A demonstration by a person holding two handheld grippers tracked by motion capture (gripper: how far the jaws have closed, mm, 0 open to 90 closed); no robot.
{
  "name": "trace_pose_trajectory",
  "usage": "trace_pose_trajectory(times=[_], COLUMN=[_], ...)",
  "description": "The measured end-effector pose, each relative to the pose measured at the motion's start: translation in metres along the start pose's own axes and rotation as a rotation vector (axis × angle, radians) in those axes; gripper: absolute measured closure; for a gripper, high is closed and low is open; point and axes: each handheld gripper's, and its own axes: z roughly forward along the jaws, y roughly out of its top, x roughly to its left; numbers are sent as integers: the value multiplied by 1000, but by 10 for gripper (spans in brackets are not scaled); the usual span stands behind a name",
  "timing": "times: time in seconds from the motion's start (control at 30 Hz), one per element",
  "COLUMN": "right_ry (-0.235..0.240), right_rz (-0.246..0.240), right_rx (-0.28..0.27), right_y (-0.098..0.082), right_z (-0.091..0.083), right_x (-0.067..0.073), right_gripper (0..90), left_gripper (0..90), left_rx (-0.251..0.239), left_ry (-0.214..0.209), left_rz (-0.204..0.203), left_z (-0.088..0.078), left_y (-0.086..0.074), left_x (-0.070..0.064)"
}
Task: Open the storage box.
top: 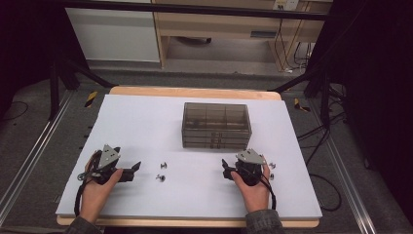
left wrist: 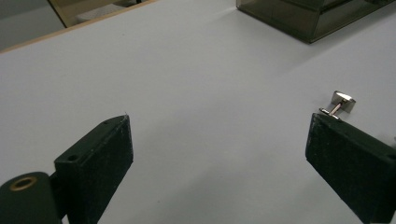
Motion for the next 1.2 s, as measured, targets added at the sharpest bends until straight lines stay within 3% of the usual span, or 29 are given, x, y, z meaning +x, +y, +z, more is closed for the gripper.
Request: trace_pose_trajectory(times=[0.17,0.27,0.43,0.53,0.7,0.73,0.77,0.8,0.9,0.93,0.97,1.0,1.03,1.07,1.2], right_ry=[-2,-35,-104,-147,-205,-219,-219,-233,-249,-272,-272,-298,-298,-307,-335], right_rz=[-22,-65,-178,-284,-518,-644,-644,-758,-827,-928,-928,-991,-991,-1038,-1085], right_rx=[-12,-8,11,17,49,80,80,110,122,132,132,133,133,138,144], right_y=[0,1,2,7,17,23,23,30,34,40,40,42,42,43,44], right_z=[-1,0,-2,-4,-4,-3,-3,-2,-1,1,1,3,3,7,12], right_x=[2,5,13,20,35,41,41,45,49,53,53,55,55,55,56], right_gripper=[147,179,264,322,412,408,408,417,434,465,465,495,495,526,573], left_gripper=[73,73,73,74,89,101,101,100,93,88,88,88,88,88,88], left_rx=[2,-7,-17,-5,-12,-13,-13,-18,-34,-35,-32,-24,-24,-23,-23], left_ry=[9,15,18,30,38,46,46,55,69,72,71,77,77,83,92], left_rz=[-7,-2,-8,10,20,28,28,26,27,28,28,31,31,35,39], left_z=[1,-1,-4,-4,-8,-9,-9,-10,-12,-12,-11,-11,-11,-11,-11], left_y=[-1,0,2,2,1,1,1,1,1,1,1,1,1,2,2], left_x=[1,1,0,0,2,4,4,5,7,8,8,9,9,9,9])
